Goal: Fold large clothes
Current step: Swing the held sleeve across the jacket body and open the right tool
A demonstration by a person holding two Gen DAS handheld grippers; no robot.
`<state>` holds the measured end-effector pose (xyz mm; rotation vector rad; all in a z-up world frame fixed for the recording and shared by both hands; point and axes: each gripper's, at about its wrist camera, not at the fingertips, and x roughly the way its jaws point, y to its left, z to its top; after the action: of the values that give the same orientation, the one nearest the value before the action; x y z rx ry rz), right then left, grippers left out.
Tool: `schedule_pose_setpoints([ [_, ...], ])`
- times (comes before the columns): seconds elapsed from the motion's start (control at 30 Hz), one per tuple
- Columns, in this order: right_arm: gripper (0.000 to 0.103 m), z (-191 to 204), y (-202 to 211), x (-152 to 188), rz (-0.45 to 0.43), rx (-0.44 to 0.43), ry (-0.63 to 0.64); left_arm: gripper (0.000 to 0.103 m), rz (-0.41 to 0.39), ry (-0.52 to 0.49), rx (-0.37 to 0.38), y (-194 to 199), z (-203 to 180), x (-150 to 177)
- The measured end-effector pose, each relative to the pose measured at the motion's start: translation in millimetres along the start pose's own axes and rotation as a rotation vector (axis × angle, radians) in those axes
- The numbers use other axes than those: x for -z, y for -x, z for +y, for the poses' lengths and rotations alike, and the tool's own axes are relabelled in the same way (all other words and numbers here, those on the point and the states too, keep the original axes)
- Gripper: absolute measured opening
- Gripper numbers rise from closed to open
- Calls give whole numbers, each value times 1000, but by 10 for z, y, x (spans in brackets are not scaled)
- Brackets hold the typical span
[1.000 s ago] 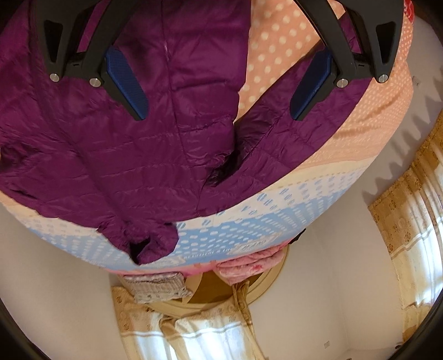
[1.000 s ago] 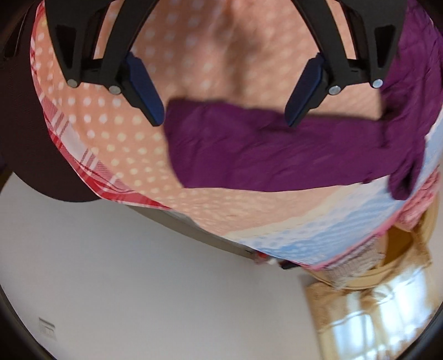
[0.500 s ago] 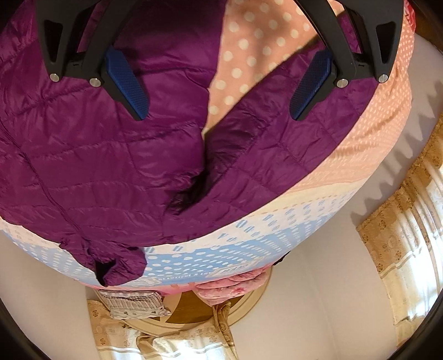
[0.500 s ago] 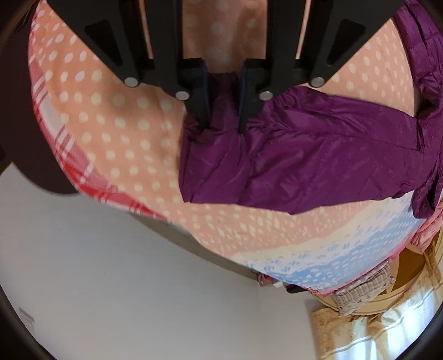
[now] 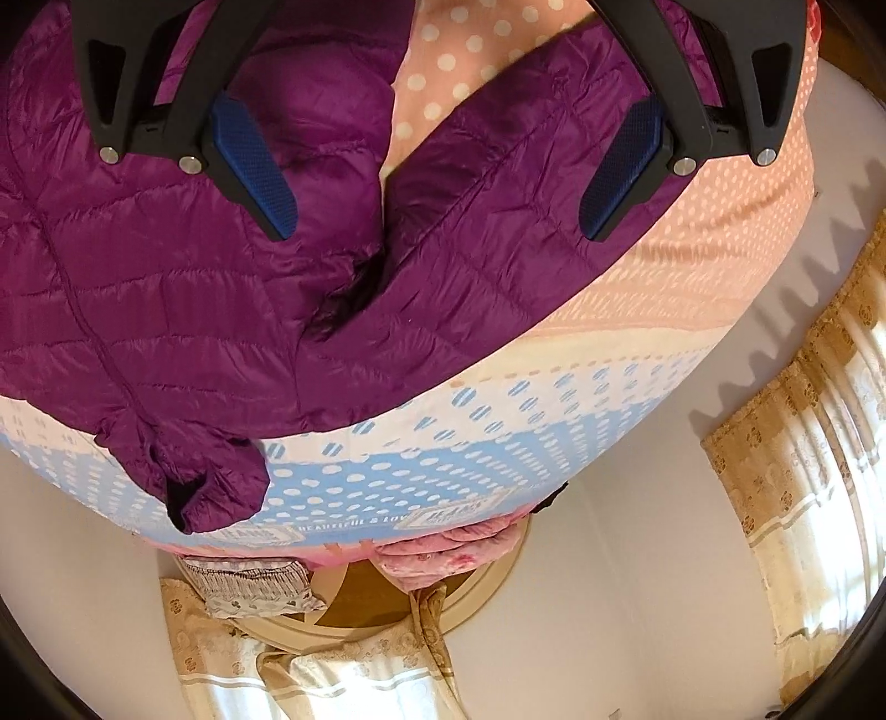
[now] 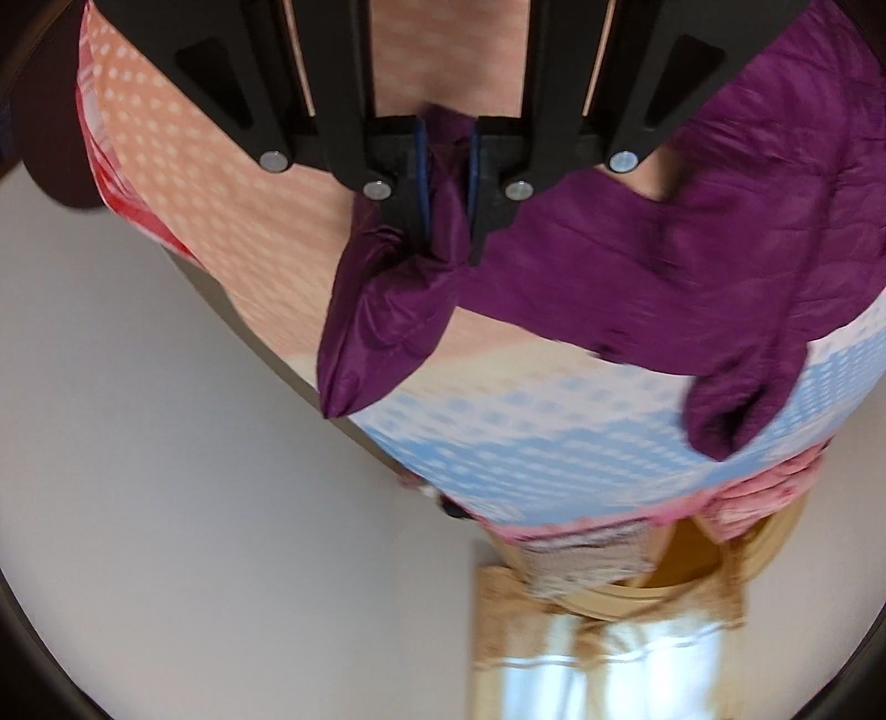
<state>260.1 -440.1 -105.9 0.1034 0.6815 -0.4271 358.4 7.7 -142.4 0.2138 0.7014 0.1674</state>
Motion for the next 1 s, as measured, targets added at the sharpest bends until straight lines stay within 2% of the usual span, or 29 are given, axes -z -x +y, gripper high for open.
schedule_pose_setpoints([
  [0.27, 12, 1166, -304, 17, -12, -110, 170, 102, 21, 12, -1, -69, -11, -41],
  [0.47, 13, 1704, -486, 178, -3, -178, 244, 102, 65, 40, 2, -200, -40, -40],
  [0.5, 17, 1750, -481, 211, -2, -199, 248, 102, 70, 38, 12, -200, -65, -42],
  [0.57, 35, 1728, -414, 280, -5, -234, 235, 102, 70, 32, 18, -180, -120, -58],
  [0.6, 60, 1684, -357, 303, -5, -262, 221, 102, 65, 24, 20, -154, -161, -72],
  [0.63, 73, 1620, -262, 335, -20, -289, 203, 102, 58, 18, 26, -122, -192, -89],
  [0.77, 75, 1321, 42, 388, -76, -283, 193, 102, 39, 13, 74, 28, -413, -206],
  [0.83, 82, 1021, 152, 406, -97, -263, 151, 102, 30, 6, 112, 121, -597, -270],
  [1.0, 86, 143, 21, 582, -82, -54, 42, 102, 42, -51, 270, 357, -1291, -414],
])
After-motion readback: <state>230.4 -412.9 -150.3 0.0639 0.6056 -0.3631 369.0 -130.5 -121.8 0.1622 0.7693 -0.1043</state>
